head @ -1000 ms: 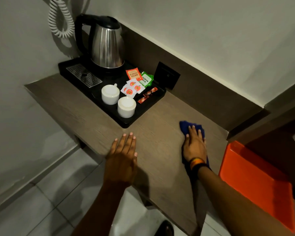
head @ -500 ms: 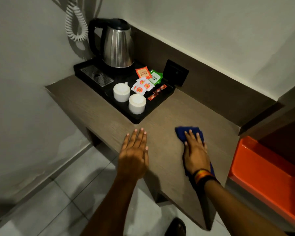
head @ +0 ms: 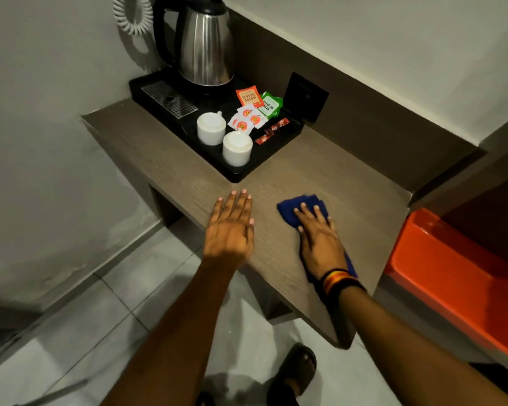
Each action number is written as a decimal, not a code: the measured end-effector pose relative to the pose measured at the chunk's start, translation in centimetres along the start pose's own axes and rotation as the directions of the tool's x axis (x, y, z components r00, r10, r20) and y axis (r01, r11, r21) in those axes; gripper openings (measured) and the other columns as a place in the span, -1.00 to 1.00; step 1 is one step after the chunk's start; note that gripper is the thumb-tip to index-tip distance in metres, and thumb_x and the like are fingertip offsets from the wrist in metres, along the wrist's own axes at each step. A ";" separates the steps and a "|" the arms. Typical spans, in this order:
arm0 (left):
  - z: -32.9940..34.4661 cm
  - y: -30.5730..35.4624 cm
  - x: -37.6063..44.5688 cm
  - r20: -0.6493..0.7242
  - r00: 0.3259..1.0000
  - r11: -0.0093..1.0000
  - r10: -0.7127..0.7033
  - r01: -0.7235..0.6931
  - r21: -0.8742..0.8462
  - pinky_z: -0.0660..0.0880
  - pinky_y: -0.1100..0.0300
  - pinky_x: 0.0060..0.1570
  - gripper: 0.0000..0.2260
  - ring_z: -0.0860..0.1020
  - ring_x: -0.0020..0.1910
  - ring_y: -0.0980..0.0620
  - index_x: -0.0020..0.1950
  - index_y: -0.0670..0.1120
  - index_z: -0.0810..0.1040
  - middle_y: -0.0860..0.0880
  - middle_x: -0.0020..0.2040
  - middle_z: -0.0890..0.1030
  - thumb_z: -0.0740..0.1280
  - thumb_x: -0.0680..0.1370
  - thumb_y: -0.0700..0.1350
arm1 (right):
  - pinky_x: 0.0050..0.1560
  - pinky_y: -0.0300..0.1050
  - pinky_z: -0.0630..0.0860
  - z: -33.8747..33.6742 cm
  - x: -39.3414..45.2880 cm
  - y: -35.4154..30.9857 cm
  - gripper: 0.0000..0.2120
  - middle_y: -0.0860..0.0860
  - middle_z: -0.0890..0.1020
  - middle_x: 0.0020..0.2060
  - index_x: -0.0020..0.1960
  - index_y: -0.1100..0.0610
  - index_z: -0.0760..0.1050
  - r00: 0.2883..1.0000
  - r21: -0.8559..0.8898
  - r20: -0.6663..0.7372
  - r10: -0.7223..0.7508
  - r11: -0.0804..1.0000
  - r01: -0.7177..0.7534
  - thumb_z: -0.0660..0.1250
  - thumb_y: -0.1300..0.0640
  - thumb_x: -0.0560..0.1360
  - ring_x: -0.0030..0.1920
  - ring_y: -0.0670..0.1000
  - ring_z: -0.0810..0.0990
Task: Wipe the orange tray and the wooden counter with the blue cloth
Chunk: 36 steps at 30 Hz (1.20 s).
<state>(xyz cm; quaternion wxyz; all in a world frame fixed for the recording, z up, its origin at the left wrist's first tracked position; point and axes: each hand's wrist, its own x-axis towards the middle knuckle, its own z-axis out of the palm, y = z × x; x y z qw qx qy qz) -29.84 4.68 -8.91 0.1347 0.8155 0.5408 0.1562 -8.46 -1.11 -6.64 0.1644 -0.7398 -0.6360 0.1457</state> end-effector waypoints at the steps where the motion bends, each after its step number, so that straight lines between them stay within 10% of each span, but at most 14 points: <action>1: 0.0 0.0 0.0 0.002 1.000 1.000 0.000 0.000 0.000 0.00 -0.13 0.69 -0.45 0.03 0.71 -0.03 0.69 -0.09 0.09 -0.09 0.72 0.11 -0.08 0.70 0.03 | 0.61 0.05 -0.11 0.7 0.0 -1.2 -0.54 -0.12 0.24 0.60 0.58 -0.14 0.22 1.000 -0.001 0.006 -0.002 1.000 0.002 0.11 0.06 0.69 0.63 -0.03 0.08; 12: -3.4 2.7 0.7 0.311 0.945 0.989 -0.097 0.056 0.137 -0.21 -0.02 0.67 -0.43 -0.10 0.71 -0.07 0.70 -0.13 -0.08 -0.12 0.74 -0.06 -0.04 0.75 0.07 | 0.62 -0.17 -0.21 -2.2 -11.4 1.9 -0.47 -0.35 0.01 0.51 0.61 -0.15 0.14 0.886 0.090 0.389 -0.253 0.967 0.236 0.17 0.10 0.69 0.58 -0.20 -0.14; 17: -2.4 9.3 1.6 0.180 0.980 0.993 0.087 -0.100 0.067 -0.28 0.03 0.64 -0.44 -0.09 0.71 -0.04 0.70 -0.10 -0.05 -0.10 0.74 -0.04 -0.06 0.74 0.09 | 0.46 -0.35 0.23 -10.3 -10.4 5.8 -0.57 -0.23 0.45 0.43 0.45 -0.17 0.41 0.990 0.363 0.094 0.101 0.923 -0.128 0.19 0.22 0.68 0.43 -0.14 0.41; 25: 4.2 23.1 5.2 0.184 0.941 0.959 0.283 -0.283 -0.031 -0.22 -0.05 0.69 -0.45 -0.15 0.71 -0.04 0.69 -0.07 -0.12 -0.09 0.74 -0.10 -0.07 0.74 0.07 | 0.53 -0.07 0.20 -18.7 -5.1 20.2 -0.57 0.13 0.41 0.51 0.50 0.17 0.42 0.909 0.184 -0.278 0.311 0.946 -0.267 0.22 0.35 0.65 0.55 0.17 0.33; 29: 7.7 28.1 6.3 0.155 0.938 0.947 0.311 -0.293 -0.133 -0.15 -0.05 0.69 -0.43 0.01 0.71 -0.06 0.70 -0.09 0.00 -0.12 0.73 0.04 0.09 0.73 0.02 | 0.59 0.13 0.08 -16.9 -3.0 26.3 -0.50 0.07 0.16 0.63 0.62 0.05 0.20 0.947 -0.096 -0.064 0.316 0.942 -0.321 0.18 0.13 0.69 0.62 0.22 0.14; 32: 10.6 29.8 5.9 -0.012 0.923 0.911 0.385 -0.382 -0.155 0.25 -0.18 0.62 -0.48 0.31 0.62 -0.16 0.63 -0.20 0.28 -0.21 0.63 0.34 0.18 0.69 -0.02 | 0.59 0.20 0.01 -13.6 -2.5 28.7 -0.32 0.04 -0.05 0.67 0.67 0.01 -0.06 0.880 -0.266 0.234 0.414 0.898 -0.352 0.19 -0.07 0.67 0.66 0.15 -0.10; 36: 11.3 30.4 6.8 0.011 0.903 0.897 0.430 -0.426 -0.121 0.17 -0.17 0.66 -0.44 0.20 0.67 -0.17 0.66 -0.19 0.18 -0.21 0.67 0.25 0.07 0.70 0.03 | 0.60 0.21 -0.04 -11.8 -3.9 28.7 -0.28 0.03 -0.13 0.67 0.67 0.00 -0.17 0.878 -0.231 0.204 0.432 0.893 -0.386 0.15 -0.09 0.67 0.66 0.13 -0.16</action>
